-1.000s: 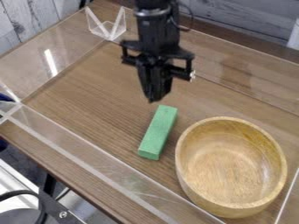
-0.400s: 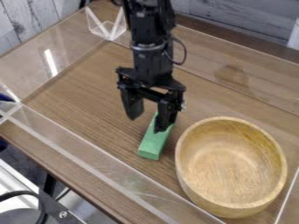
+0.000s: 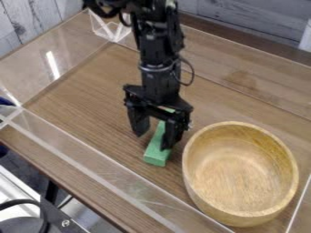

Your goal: Put the green block in the brown bowl

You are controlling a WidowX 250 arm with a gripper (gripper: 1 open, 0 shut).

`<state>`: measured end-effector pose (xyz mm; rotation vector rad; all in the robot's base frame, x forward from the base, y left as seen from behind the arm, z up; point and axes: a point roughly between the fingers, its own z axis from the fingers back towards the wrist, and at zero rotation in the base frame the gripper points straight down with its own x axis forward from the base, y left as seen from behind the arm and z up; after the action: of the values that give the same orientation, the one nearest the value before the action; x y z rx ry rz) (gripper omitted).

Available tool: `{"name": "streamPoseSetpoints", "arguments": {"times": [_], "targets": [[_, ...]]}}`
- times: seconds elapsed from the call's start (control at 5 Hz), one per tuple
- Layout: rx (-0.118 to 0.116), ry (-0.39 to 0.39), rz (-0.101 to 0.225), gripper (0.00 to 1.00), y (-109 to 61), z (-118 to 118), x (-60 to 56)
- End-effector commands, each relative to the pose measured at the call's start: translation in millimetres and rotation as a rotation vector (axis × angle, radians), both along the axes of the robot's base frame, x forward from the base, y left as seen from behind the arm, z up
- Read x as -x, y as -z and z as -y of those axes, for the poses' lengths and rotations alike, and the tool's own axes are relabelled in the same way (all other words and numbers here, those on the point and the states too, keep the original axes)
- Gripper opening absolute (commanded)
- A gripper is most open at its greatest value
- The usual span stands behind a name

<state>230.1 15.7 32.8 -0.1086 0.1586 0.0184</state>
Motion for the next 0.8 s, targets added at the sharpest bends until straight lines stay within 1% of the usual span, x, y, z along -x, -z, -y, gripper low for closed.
{"name": "streamPoseSetpoints", "arguments": {"times": [0.0,0.2,0.4,0.6], "targets": [[-0.017,0.004,0.024,1.0,-0.2,-0.4,-7.0],[-0.022,0.001,0.016,1.0,4.6,-0.4,-7.9],[-0.022,-0.004,0.014,0.0,6.8,-0.6,-8.7],[-0.015,-0.006,0.02,0.0,-1.1,-0.6,-9.9]]}}
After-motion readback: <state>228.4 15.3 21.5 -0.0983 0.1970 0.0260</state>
